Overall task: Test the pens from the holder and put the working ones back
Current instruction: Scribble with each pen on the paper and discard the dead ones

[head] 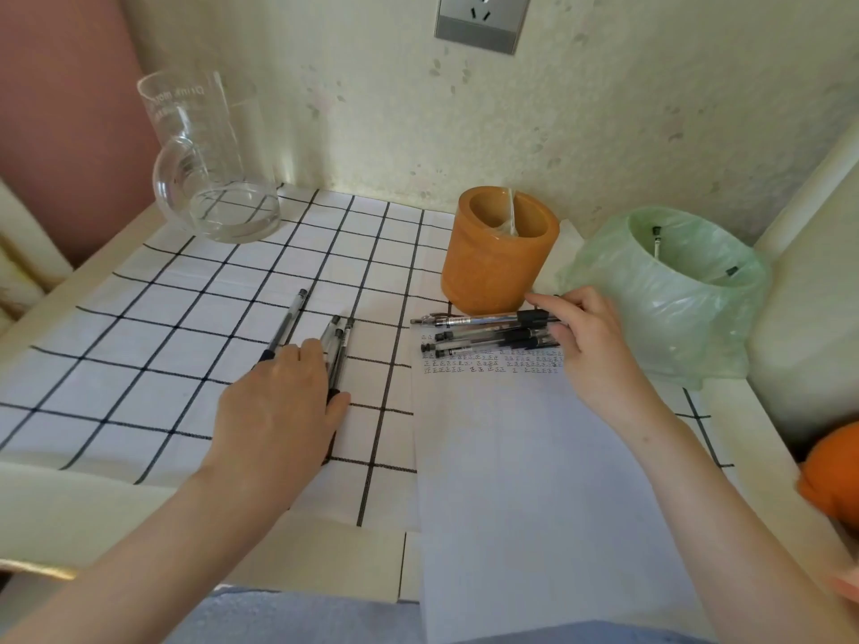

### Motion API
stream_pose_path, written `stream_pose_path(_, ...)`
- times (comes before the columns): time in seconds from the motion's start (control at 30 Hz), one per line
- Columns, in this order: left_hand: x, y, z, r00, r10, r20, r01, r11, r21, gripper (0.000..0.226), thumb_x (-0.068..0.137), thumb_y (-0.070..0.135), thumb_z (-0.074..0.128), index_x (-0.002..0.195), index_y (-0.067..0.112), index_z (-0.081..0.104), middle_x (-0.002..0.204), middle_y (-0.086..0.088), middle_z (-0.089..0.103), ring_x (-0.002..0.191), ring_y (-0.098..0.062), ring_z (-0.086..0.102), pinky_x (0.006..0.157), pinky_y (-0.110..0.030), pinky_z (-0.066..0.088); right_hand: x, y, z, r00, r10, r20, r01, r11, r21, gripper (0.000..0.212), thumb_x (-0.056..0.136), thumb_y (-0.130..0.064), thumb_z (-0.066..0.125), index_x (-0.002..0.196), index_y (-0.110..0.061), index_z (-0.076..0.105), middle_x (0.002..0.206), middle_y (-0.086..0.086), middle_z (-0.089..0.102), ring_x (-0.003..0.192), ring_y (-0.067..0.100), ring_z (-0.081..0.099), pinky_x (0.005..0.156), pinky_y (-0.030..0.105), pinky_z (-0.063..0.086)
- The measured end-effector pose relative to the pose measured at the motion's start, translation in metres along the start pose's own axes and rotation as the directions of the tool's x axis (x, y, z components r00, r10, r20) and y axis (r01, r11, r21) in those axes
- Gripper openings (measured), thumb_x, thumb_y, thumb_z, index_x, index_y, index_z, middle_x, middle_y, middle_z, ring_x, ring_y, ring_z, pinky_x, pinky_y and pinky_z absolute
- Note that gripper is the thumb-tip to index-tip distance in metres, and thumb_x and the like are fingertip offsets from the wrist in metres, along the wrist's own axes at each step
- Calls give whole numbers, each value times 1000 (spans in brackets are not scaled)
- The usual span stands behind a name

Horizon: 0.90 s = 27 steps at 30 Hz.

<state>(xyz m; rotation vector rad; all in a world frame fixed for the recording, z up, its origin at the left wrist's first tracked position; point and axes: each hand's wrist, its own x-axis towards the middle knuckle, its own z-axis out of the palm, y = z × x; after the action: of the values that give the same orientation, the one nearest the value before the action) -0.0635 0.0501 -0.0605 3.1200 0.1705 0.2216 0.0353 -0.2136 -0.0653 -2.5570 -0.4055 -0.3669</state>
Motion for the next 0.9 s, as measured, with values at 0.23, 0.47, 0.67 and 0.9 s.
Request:
stream_pose_path(0.23, 1, 8, 1, 999, 0, 32, 1, 999, -47, 31, 93, 46, 39, 103, 18, 49, 98, 4, 55, 82, -11, 56, 62, -22, 43, -6, -14, 5, 986, 56, -155, -41, 994, 99, 40, 88, 14, 49, 122, -5, 58, 141, 14, 33, 120, 23, 45, 103, 28, 41)
stream_pose_path(0.47, -1, 11, -3, 994, 11, -112, -45, 953, -301, 21, 88, 29, 50, 84, 9, 52, 70, -2, 55, 64, -19, 51, 52, -31, 43, -12, -26, 6, 995, 19, -94, 2, 975, 222, 24, 90, 4, 53, 105, -9, 66, 121, 0, 49, 101, 9, 54, 88, 11, 43)
stream_pose_path(0.67, -4, 28, -21, 987, 134, -86, -156, 719, -678, 11, 93, 36, 40, 96, 26, 44, 69, 6, 57, 60, -12, 57, 53, -25, 44, -17, -46, 1, 976, 165, 145, -219, 767, 603, 16, 94, -24, 53, 97, -23, 69, 88, -10, 64, 72, 13, 61, 65, 28, 49)
stream_pose_path(0.9, -11, 49, -23, 969, 247, 6, -124, 508, -852, 11, 95, 29, 41, 91, 30, 51, 71, 7, 57, 61, 3, 51, 55, -10, 37, -28, -64, -10, 893, -147, 426, -315, 472, 823, 30, 86, -8, 52, 112, -11, 67, 78, 6, 64, 63, 19, 55, 56, 28, 47)
